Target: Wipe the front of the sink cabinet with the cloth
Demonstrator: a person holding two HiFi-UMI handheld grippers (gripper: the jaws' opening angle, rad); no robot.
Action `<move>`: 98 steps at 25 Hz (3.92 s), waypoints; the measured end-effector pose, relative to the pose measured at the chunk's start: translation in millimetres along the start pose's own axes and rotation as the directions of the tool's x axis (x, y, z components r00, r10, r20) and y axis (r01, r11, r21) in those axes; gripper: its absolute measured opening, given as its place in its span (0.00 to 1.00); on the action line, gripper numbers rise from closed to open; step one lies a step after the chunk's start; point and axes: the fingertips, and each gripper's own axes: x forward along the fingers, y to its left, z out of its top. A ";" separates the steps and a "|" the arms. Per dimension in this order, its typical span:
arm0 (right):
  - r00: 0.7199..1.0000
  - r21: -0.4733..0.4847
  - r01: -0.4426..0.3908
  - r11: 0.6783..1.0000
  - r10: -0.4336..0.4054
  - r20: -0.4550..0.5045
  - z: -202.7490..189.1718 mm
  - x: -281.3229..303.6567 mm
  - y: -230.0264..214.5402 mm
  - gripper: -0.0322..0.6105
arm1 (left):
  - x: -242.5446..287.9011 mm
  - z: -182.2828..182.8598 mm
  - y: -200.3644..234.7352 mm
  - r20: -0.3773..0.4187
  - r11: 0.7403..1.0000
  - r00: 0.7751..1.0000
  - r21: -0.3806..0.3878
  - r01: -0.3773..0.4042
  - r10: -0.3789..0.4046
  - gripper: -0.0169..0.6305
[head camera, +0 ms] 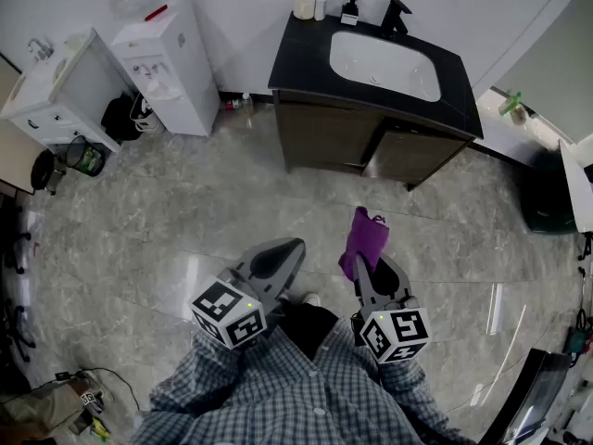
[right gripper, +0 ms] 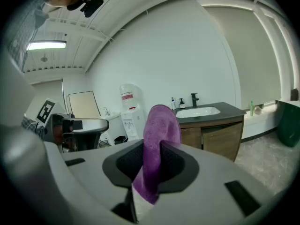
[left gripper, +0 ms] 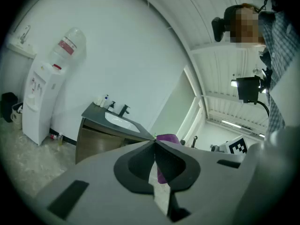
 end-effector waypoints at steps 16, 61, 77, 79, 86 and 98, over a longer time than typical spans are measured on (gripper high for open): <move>0.999 0.025 -0.030 0.999 0.030 -0.016 -4.3 3.5 -4.6 0.18 | 6.8 -5.2 1.4 -0.019 1.000 1.000 0.012 -0.018 0.018 0.05; 0.991 0.113 0.136 0.984 -0.135 -0.018 14.2 173.4 -101.8 0.18 | 92.0 35.9 146.7 -0.065 0.994 0.992 -0.010 -0.107 0.106 0.05; 0.851 0.055 0.523 0.850 -0.525 0.024 -12.2 334.6 -263.3 0.18 | 160.2 1.8 279.1 -0.171 0.998 0.985 -0.056 -0.041 0.031 0.05; 0.841 0.036 0.540 0.841 -0.541 0.027 -18.6 349.9 -280.6 0.18 | 168.5 -10.0 288.7 -0.182 0.997 0.983 -0.059 -0.039 0.028 0.05; 0.815 -0.022 0.577 0.816 -0.574 0.081 -27.2 401.7 -326.5 0.18 | 194.5 -29.7 315.8 -0.150 0.997 0.987 -0.035 -0.068 0.062 0.05; 0.854 -0.082 0.515 0.853 -0.501 0.142 -21.6 472.9 -313.1 0.17 | 189.9 -48.6 346.2 -0.148 0.992 0.982 -0.039 -0.122 0.115 0.05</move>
